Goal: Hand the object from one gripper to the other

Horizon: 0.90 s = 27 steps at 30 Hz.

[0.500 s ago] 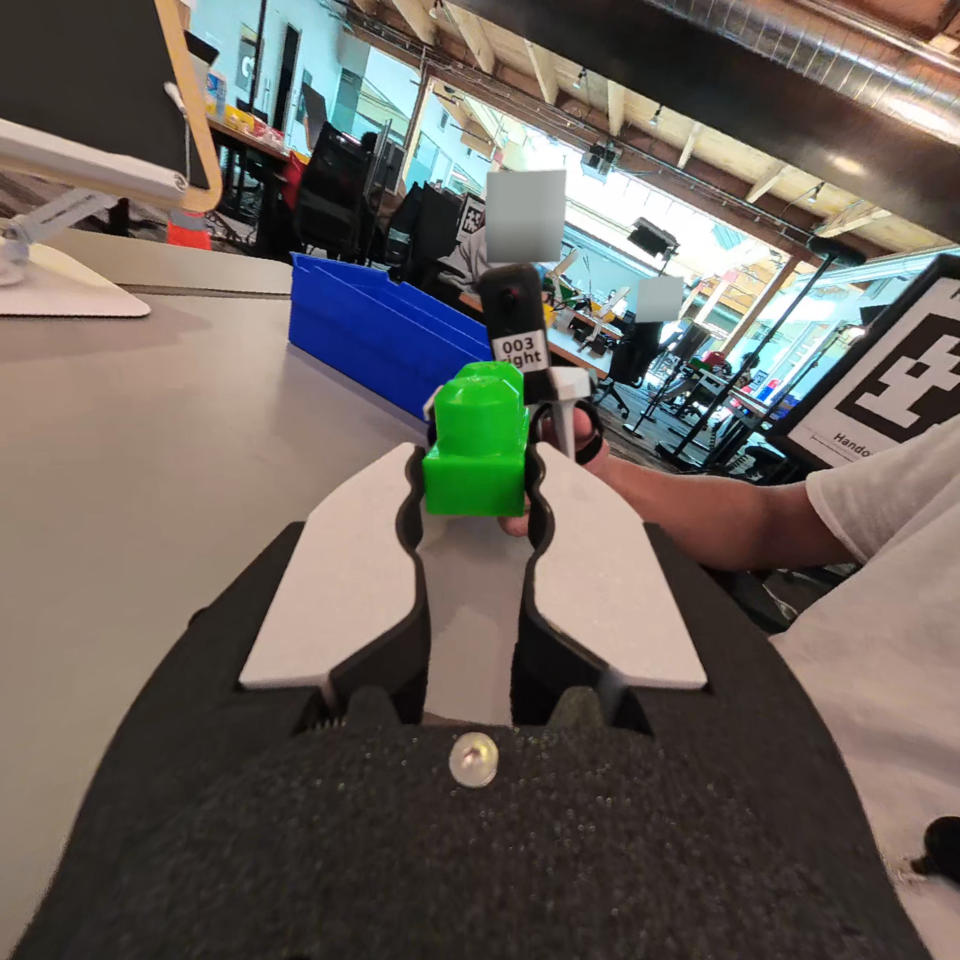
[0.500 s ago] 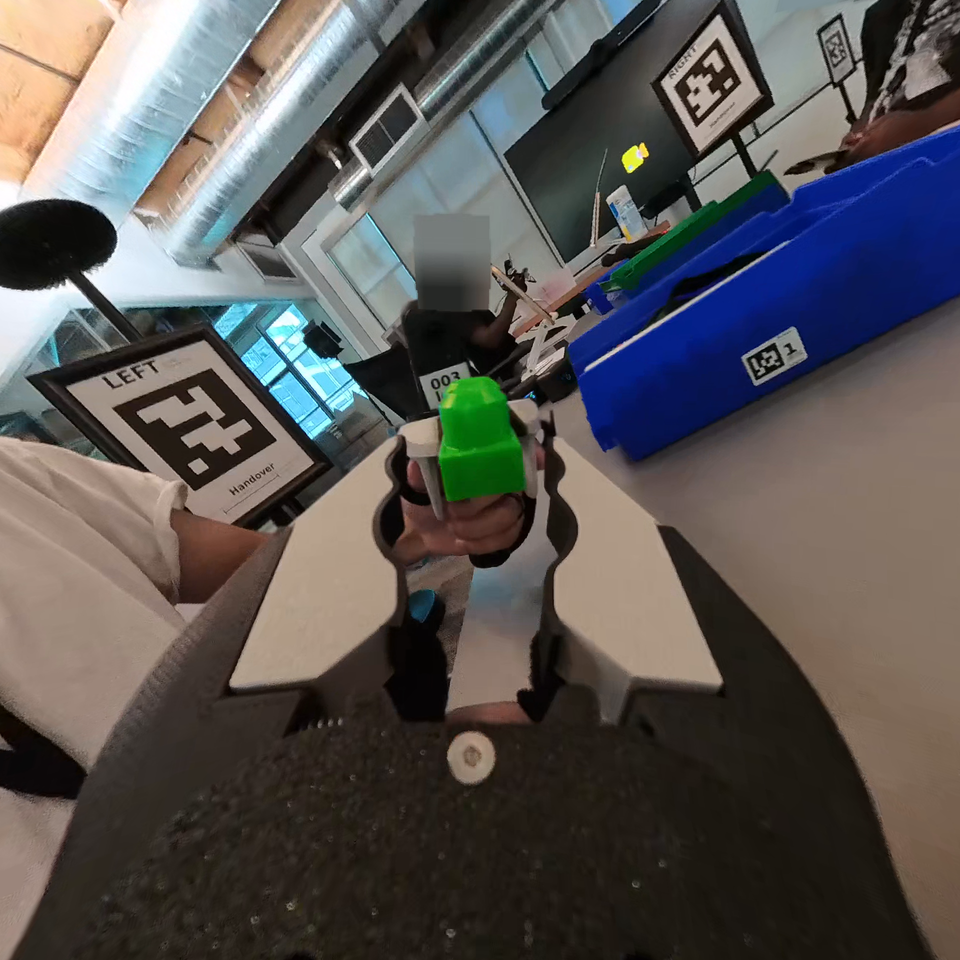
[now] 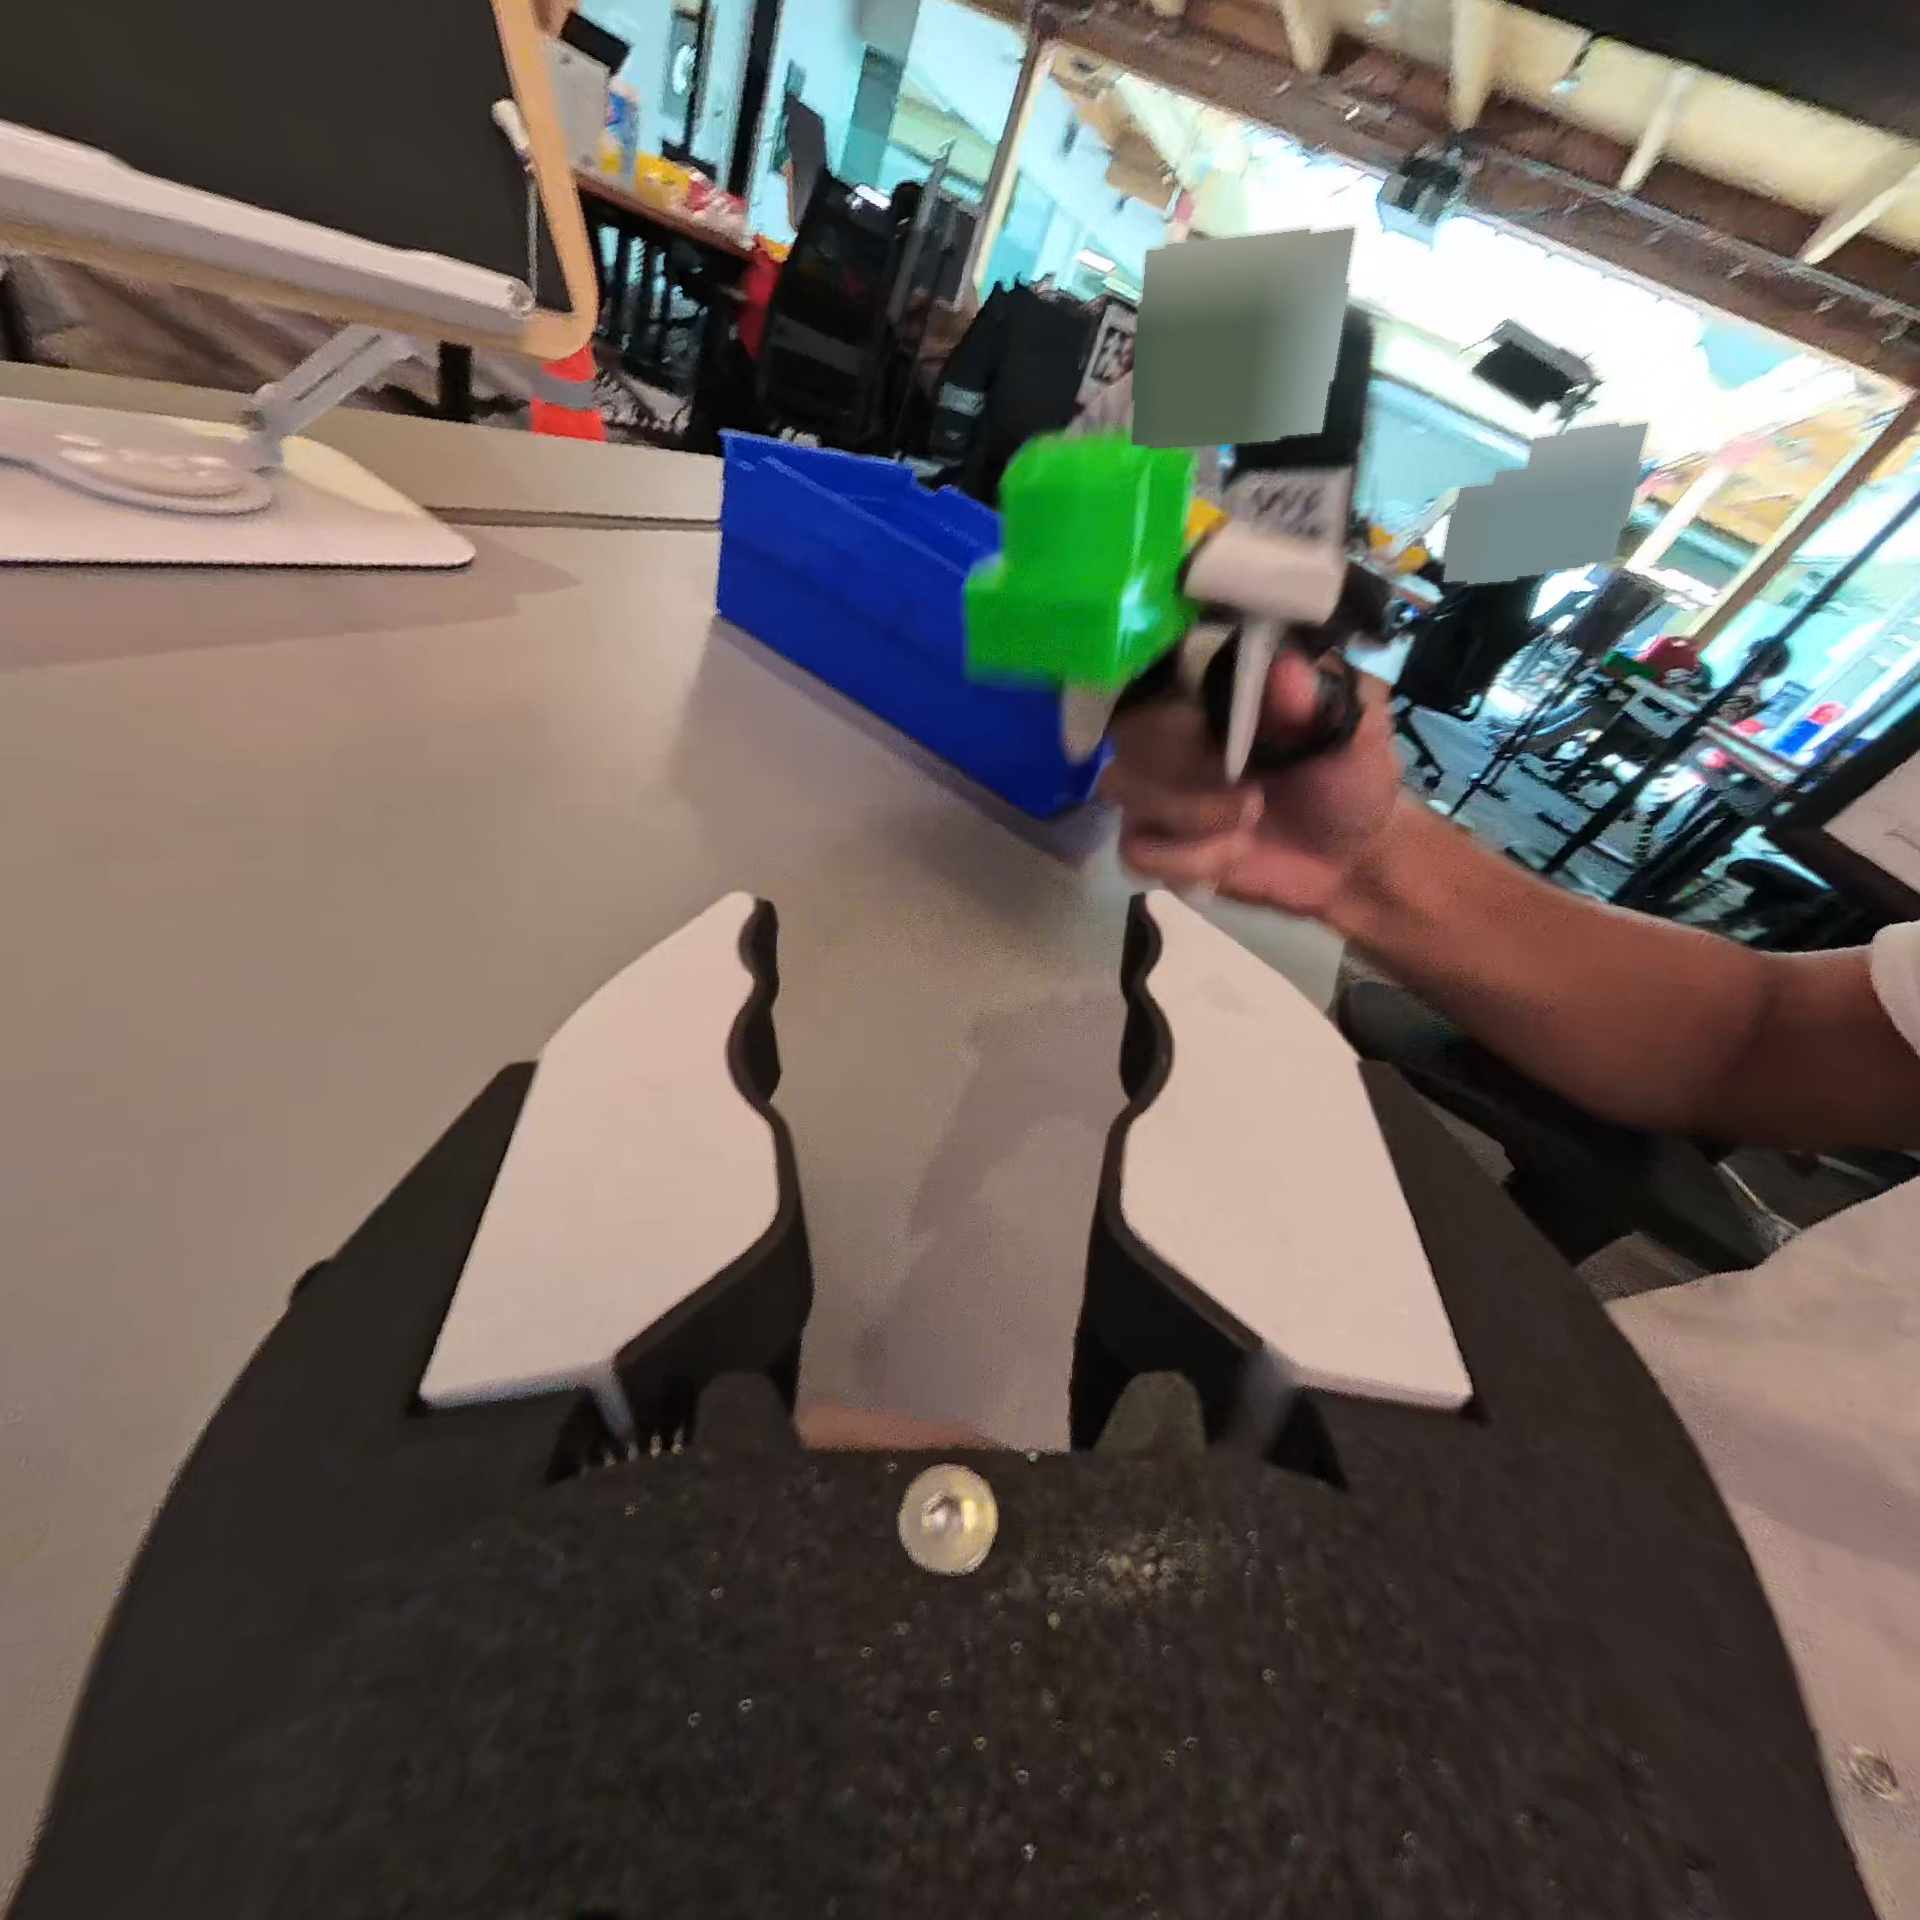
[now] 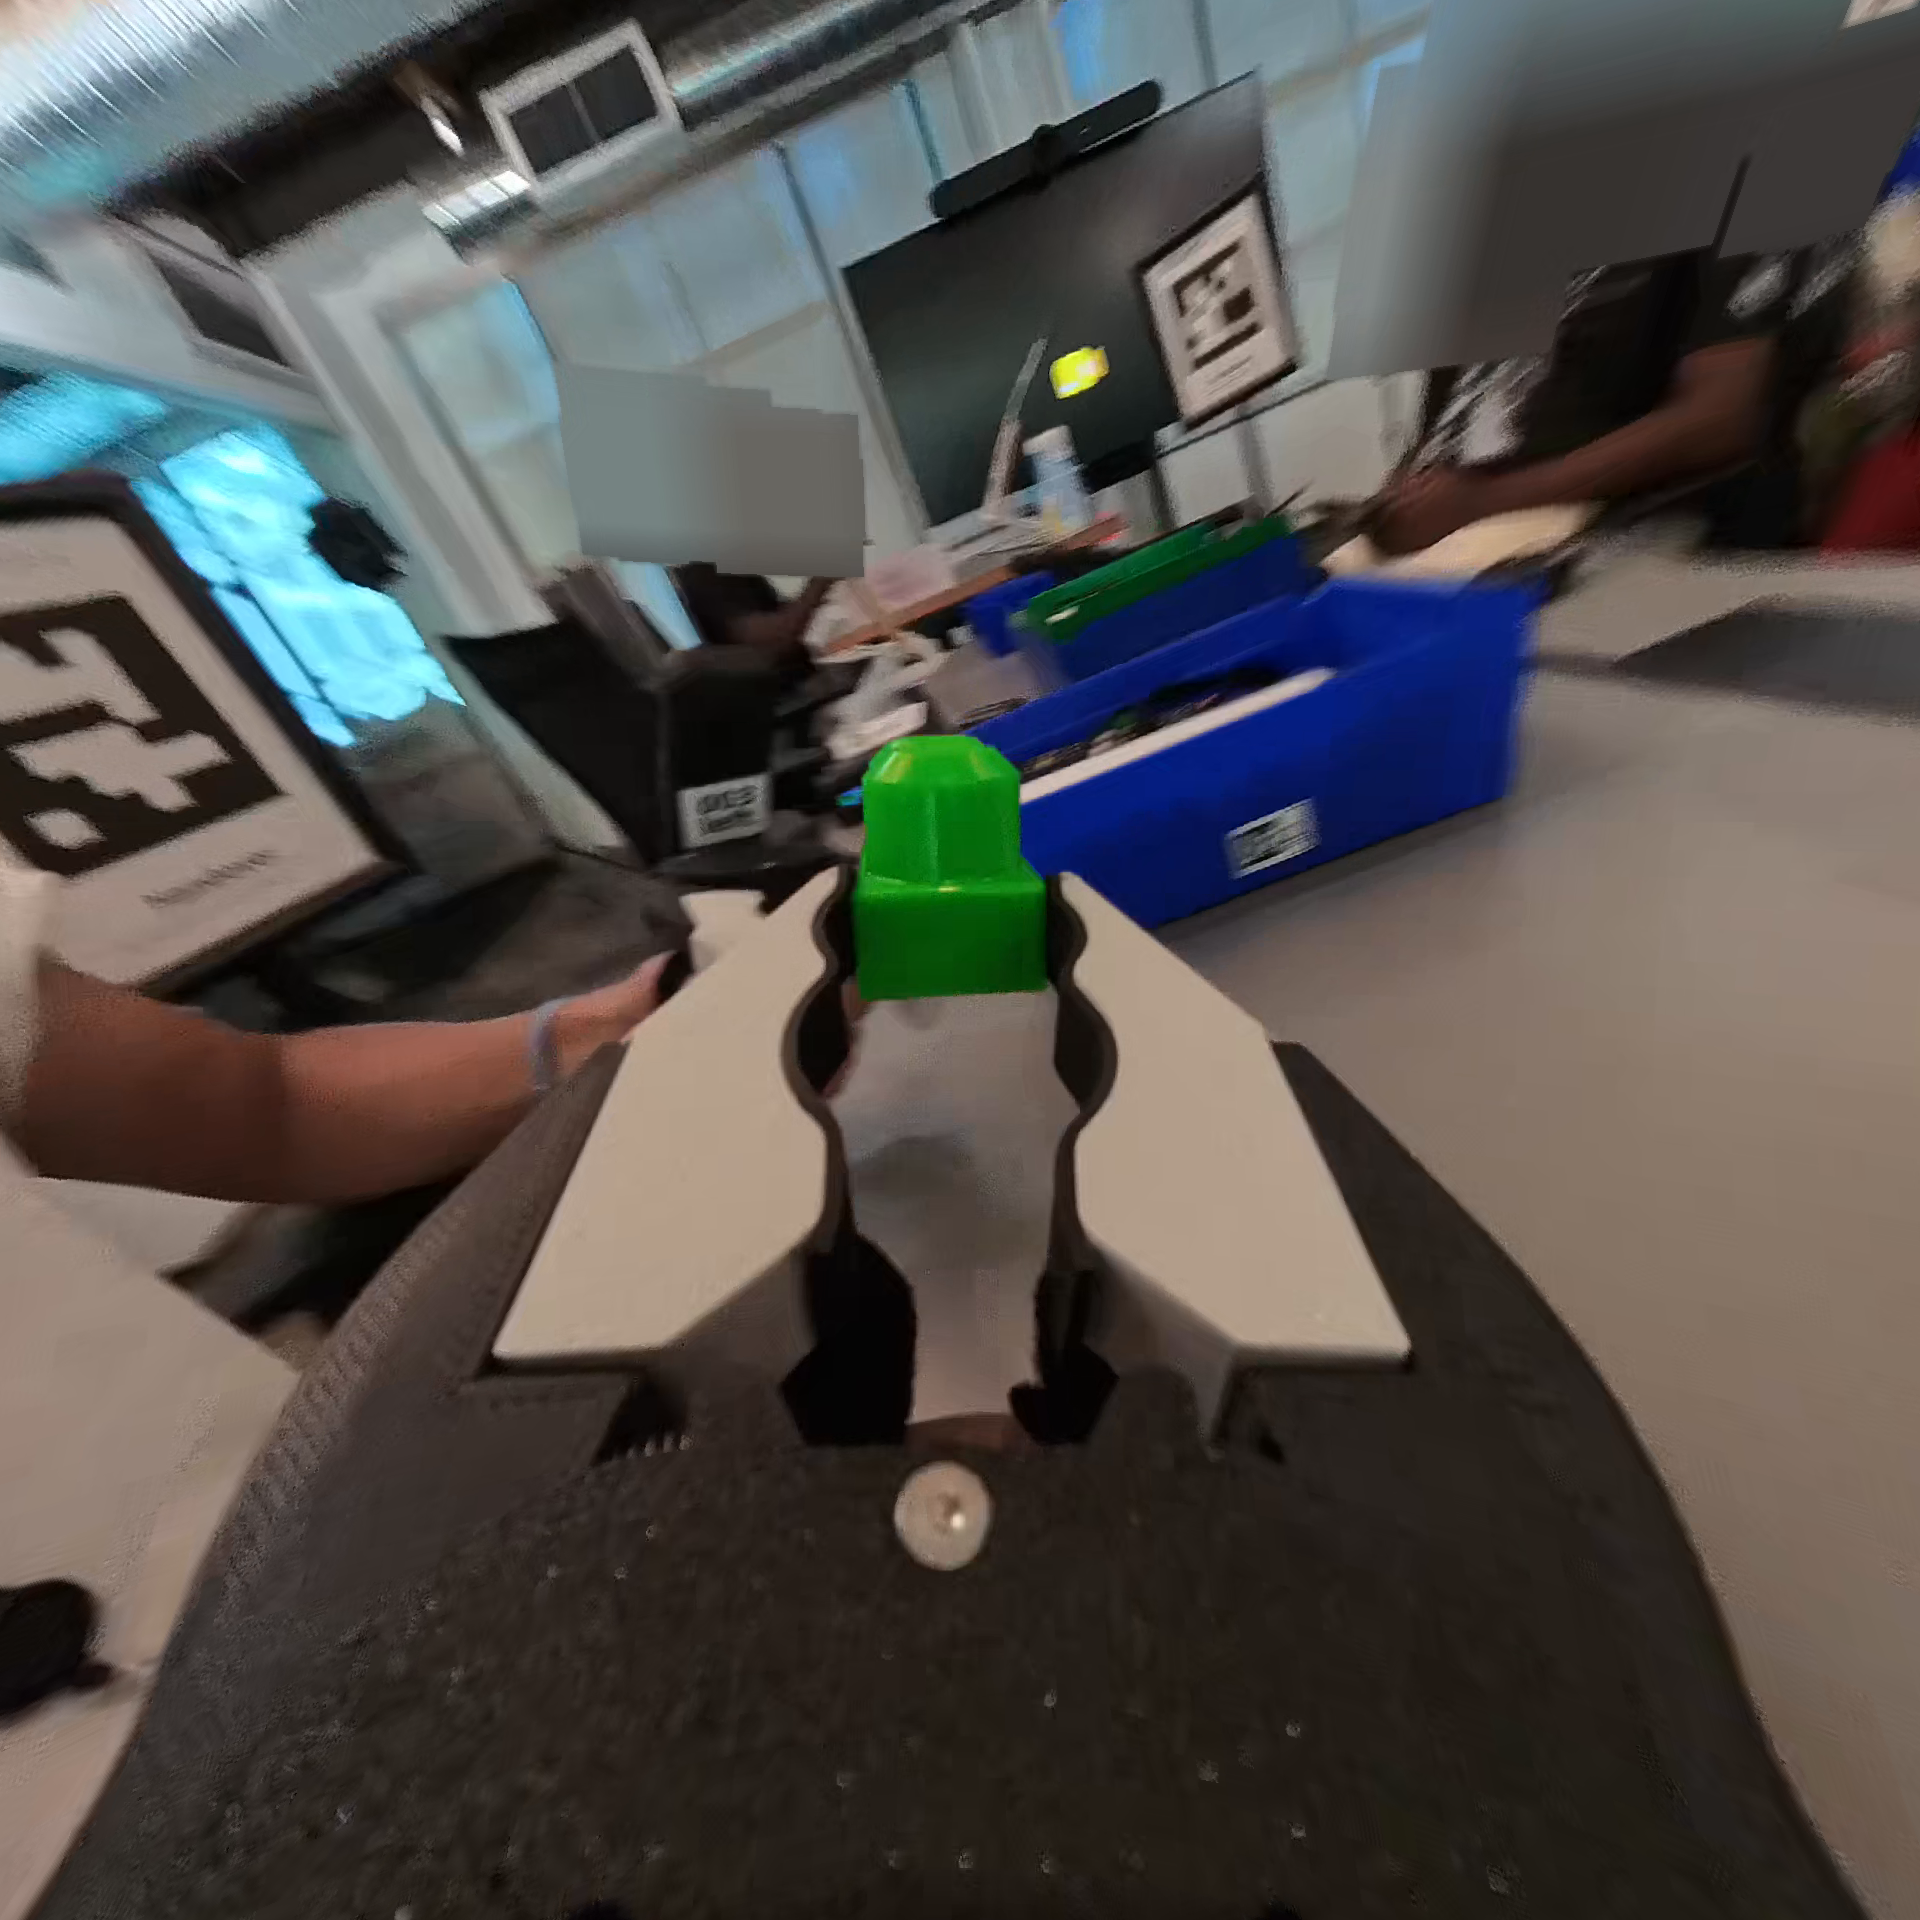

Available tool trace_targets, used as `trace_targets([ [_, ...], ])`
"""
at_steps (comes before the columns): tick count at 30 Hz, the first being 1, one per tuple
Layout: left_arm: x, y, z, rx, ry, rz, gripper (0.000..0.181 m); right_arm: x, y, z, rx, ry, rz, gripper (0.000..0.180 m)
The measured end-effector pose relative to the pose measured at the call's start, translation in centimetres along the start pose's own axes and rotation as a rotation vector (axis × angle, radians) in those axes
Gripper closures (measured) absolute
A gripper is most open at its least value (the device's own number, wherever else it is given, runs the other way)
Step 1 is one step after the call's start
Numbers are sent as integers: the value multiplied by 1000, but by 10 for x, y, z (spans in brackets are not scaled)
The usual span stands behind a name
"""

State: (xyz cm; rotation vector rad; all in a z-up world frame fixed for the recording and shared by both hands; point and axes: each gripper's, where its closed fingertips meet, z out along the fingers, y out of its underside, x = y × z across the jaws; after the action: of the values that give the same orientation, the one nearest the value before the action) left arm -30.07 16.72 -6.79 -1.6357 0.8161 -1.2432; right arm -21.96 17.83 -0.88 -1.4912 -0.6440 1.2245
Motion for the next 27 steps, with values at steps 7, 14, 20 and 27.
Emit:
trace_targets([
  [7,20,31,-19,-75,-53,65,132,118,-125,-232,-62,942,-371,144],
  [14,37,44,-1,-145,-10,121,133,265,-9,-297,-351,1237,-53,143],
  [20,32,41,-12,-137,-58,168,135,296,28,-314,-511,1293,70,144],
  [27,25,41,-15,-137,-63,137,135,305,51,-321,-601,1279,235,144],
])
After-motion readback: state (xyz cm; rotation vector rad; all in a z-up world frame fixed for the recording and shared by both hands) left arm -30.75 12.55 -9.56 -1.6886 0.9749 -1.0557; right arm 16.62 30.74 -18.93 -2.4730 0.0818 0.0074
